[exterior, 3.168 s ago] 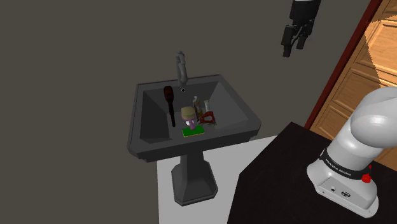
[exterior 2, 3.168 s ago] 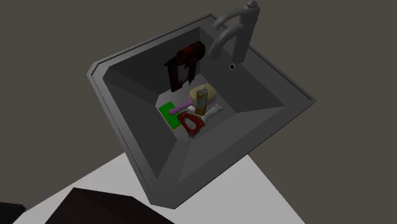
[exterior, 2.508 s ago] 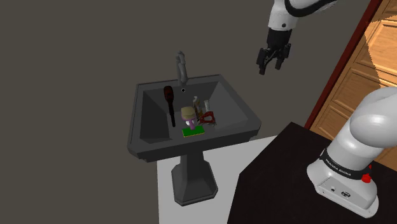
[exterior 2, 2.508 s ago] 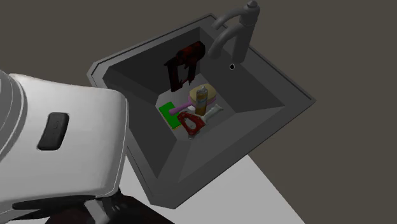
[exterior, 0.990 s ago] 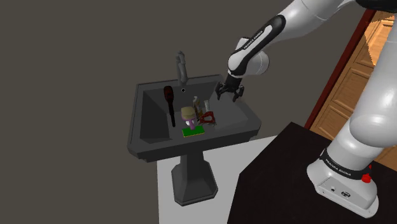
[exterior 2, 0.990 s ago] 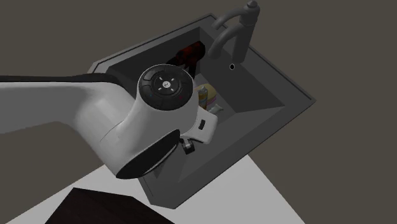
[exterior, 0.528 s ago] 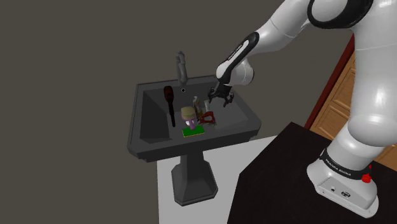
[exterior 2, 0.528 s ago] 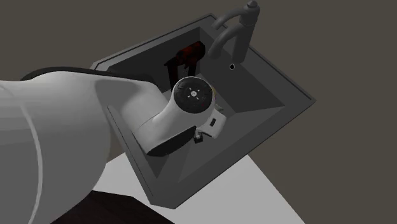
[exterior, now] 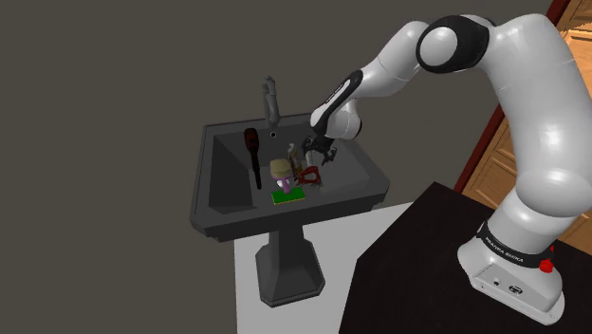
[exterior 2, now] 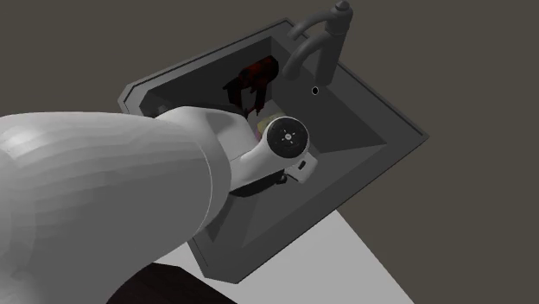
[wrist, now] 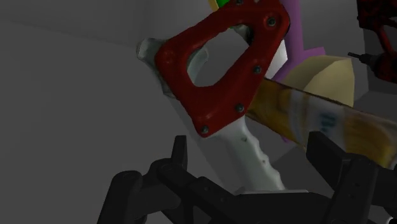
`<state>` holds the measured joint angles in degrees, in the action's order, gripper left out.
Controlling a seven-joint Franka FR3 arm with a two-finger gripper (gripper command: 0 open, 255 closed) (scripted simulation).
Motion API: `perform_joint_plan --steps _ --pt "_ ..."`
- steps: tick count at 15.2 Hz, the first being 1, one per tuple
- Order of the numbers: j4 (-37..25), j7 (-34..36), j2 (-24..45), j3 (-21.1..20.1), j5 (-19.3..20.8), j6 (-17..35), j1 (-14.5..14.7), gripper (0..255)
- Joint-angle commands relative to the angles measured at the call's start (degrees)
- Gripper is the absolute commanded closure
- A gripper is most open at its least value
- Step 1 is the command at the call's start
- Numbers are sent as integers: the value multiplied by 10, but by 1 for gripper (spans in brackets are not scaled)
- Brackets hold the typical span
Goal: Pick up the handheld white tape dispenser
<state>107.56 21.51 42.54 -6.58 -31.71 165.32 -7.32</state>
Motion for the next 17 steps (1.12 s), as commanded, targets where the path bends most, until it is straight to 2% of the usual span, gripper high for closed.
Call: perform_joint_plan --steps 1,8,9,17 --pt "-15 -2 20 -4 -4 7 -3 0" --pt "-36 -16 61 -16 -8 29 -12 0" --pt "-35 -17 62 -17 -8 29 -13 255" --pt "-35 -17 62 -17 -8 29 -12 255"
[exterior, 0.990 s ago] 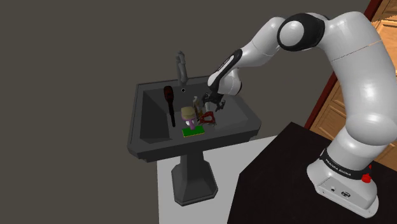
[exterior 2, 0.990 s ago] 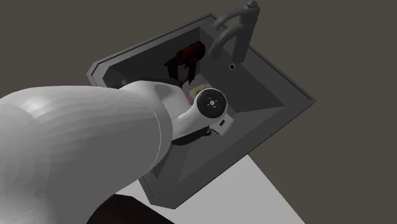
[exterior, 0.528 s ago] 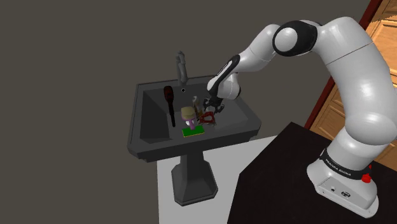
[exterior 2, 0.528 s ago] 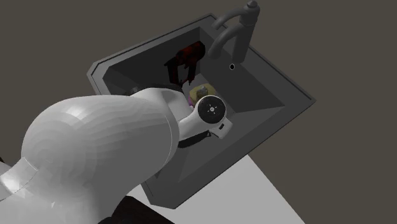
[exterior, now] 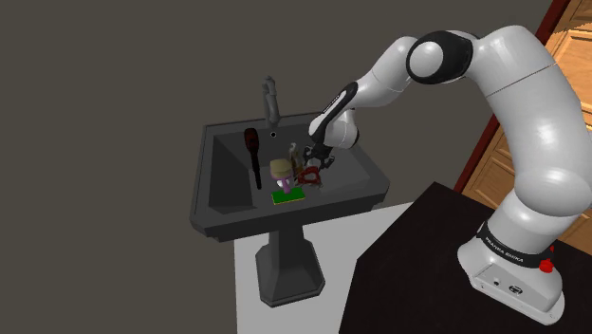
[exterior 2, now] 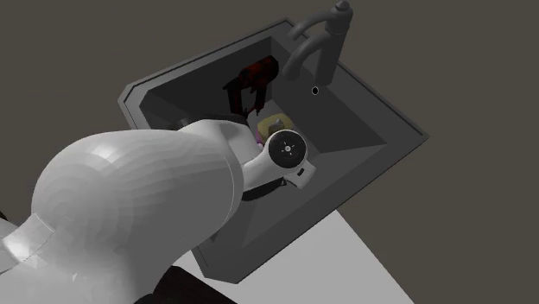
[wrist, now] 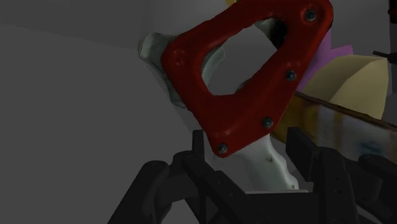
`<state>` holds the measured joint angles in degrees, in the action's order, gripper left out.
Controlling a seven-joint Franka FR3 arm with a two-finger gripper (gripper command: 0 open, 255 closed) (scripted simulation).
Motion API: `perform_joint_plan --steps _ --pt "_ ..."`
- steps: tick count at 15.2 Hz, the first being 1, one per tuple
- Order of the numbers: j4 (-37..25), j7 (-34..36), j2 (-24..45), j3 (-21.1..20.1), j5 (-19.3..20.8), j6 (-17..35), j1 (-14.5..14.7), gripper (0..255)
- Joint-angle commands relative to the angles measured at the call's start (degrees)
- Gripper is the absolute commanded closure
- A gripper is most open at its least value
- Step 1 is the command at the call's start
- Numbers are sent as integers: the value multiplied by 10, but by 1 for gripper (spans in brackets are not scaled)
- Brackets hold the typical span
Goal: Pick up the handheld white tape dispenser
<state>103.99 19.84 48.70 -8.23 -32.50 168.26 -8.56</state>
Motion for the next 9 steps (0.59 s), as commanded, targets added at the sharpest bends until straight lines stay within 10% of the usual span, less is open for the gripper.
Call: perform_joint_plan --steps 1,9 --pt "0 1 -1 1 0 -1 1 255" --pt "29 21 -59 18 7 -32 13 255"
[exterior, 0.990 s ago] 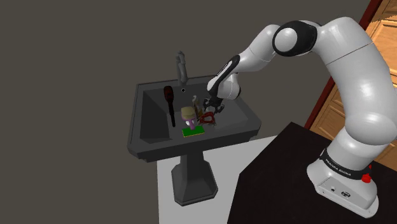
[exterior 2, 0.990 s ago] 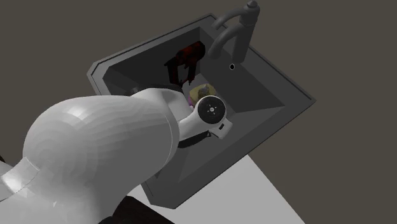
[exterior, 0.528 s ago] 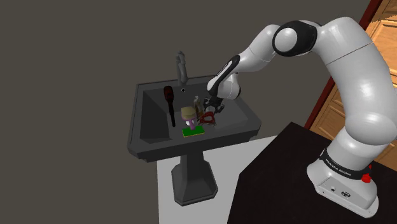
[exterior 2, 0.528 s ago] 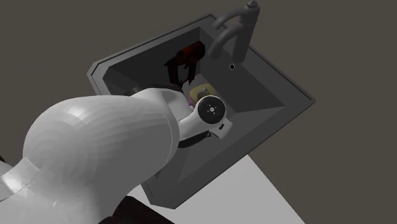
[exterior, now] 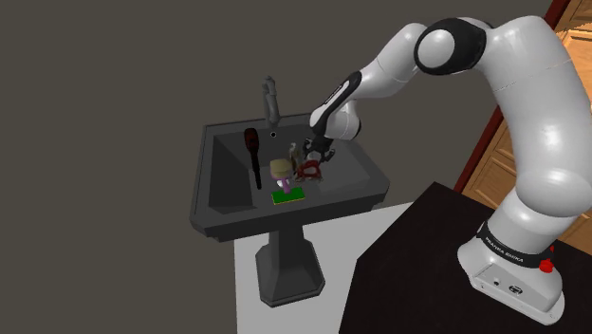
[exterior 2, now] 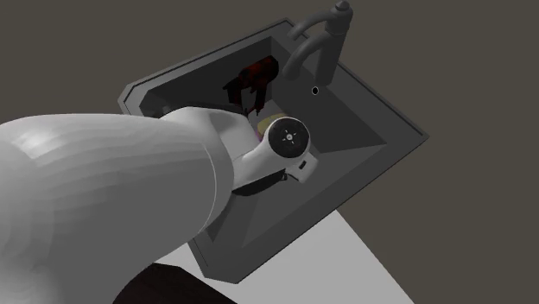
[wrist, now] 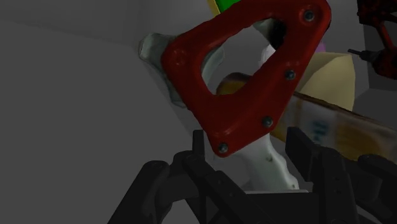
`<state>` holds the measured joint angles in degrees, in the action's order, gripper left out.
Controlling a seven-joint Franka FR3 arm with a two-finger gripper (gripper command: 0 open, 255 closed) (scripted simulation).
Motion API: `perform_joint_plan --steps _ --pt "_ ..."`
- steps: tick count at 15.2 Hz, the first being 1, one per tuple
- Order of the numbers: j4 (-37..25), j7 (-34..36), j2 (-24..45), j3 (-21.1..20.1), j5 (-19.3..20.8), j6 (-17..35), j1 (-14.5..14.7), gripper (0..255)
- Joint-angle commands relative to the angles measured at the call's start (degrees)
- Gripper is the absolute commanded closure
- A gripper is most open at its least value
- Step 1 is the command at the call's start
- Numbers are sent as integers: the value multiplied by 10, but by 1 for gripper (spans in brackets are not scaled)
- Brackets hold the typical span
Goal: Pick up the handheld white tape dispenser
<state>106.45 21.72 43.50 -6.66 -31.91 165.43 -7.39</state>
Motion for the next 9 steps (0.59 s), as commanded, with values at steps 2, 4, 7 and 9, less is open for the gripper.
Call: perform_joint_plan --steps 2,4,7,9 --pt "10 8 -22 6 3 -12 5 255" --pt "15 14 -36 11 6 -21 8 255" --pt "23 23 -56 18 11 -34 13 255" --pt "23 23 -57 19 11 -35 13 255"
